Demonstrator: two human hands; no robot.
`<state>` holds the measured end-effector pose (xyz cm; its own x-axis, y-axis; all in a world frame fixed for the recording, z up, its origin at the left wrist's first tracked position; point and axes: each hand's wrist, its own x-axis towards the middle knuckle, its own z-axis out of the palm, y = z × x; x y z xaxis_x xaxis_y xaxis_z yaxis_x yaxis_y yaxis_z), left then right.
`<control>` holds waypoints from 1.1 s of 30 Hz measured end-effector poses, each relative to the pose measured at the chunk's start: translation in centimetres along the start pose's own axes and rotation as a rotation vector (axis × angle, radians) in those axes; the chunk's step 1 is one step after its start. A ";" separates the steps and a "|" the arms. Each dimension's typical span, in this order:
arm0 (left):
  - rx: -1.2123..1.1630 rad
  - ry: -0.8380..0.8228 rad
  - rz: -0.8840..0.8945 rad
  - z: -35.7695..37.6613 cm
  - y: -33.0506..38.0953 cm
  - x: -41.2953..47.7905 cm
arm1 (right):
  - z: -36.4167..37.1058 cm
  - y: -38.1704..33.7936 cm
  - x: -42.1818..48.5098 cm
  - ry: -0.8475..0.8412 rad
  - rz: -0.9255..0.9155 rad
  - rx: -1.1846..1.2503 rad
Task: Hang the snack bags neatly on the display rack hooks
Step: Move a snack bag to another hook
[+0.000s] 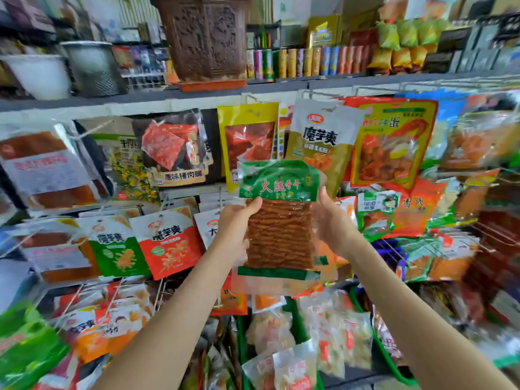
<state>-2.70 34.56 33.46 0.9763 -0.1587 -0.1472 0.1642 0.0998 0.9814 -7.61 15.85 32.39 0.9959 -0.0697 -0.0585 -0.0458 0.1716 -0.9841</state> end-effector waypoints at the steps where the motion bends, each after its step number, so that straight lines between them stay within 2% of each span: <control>1: -0.012 -0.021 -0.021 1.2 -0.8 -0.1 | -0.8 0.5 -0.9 0.011 0.036 0.010; 6: 0.002 -0.184 -0.177 7.4 -4.2 -1.0 | -6.5 2.3 -5.1 0.125 0.078 -0.016; 10: 0.068 -0.391 -0.326 12.2 -6.0 -2.3 | -11.3 3.0 -8.3 0.164 0.077 -0.028; 13: 0.104 -0.499 -0.319 15.8 -7.5 -3.8 | -14.8 3.2 -10.5 0.197 0.074 -0.004; 16: 0.110 -0.551 -0.297 19.7 -9.5 -4.8 | -19.0 3.7 -12.4 0.239 0.092 -0.007; 24: 0.154 -0.526 -0.376 31.5 -15.1 -7.6 | -30.8 4.7 -17.6 0.271 0.148 0.056; 27: 0.131 -0.484 -0.295 35.1 -15.7 -7.9 | -34.7 4.9 -18.3 0.298 0.163 0.047; 30: 0.212 -0.377 -0.106 37.8 -14.6 -6.9 | -38.3 4.7 -18.2 0.305 0.159 0.046; 33: 0.312 -0.408 0.021 40.9 -13.9 -4.8 | -41.4 3.8 -17.2 0.295 0.166 0.018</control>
<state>-15.39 -6.22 25.55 0.8341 -0.5365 -0.1283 0.0350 -0.1807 0.9829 -28.19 -22.95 22.67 0.9089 -0.3205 -0.2668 -0.2017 0.2220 -0.9540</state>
